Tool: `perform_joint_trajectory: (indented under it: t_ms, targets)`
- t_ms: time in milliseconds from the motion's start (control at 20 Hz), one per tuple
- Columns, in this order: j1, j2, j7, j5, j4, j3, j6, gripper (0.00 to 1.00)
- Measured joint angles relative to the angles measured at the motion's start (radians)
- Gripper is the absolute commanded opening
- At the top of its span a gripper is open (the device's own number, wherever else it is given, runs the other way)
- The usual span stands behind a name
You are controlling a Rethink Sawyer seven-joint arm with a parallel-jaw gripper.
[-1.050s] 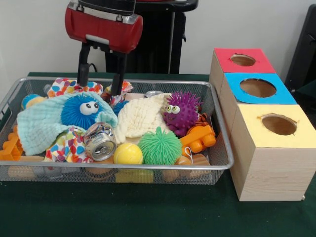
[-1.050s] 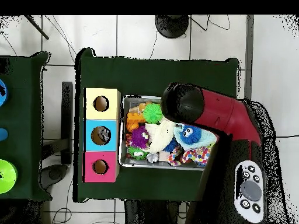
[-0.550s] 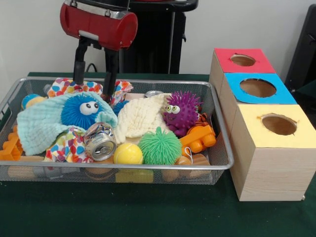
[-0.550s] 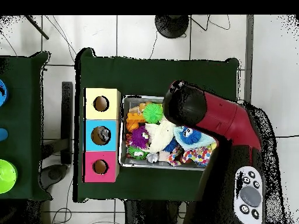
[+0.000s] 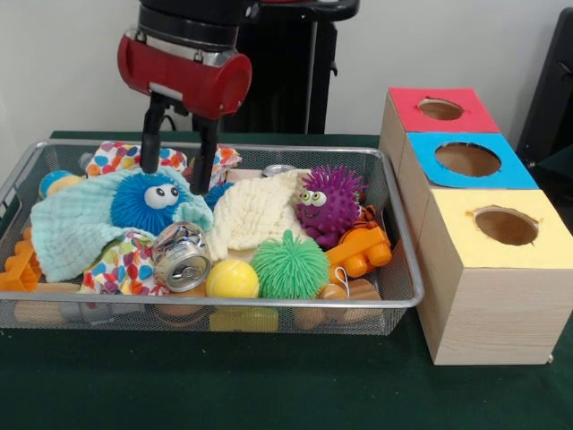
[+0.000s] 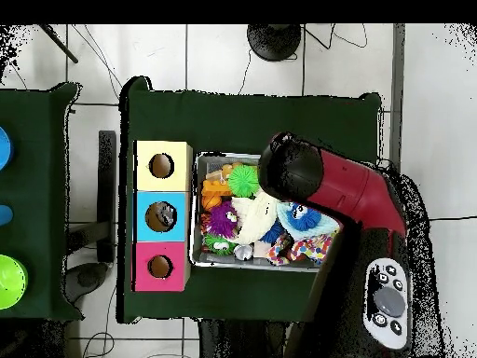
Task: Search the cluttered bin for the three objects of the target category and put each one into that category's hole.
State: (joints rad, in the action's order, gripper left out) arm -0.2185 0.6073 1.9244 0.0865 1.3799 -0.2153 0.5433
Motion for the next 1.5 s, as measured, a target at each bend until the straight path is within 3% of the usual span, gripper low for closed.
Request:
perform_joint_trajectory:
  t_ms: [800, 1500]
  targets:
    - [-0.043, -0.075, 0.000, -0.005, 0.000, 0.011, -0.043, 1.00]
    - [-0.038, -0.086, 0.000, -0.020, 0.000, 0.012, -0.043, 1.00]
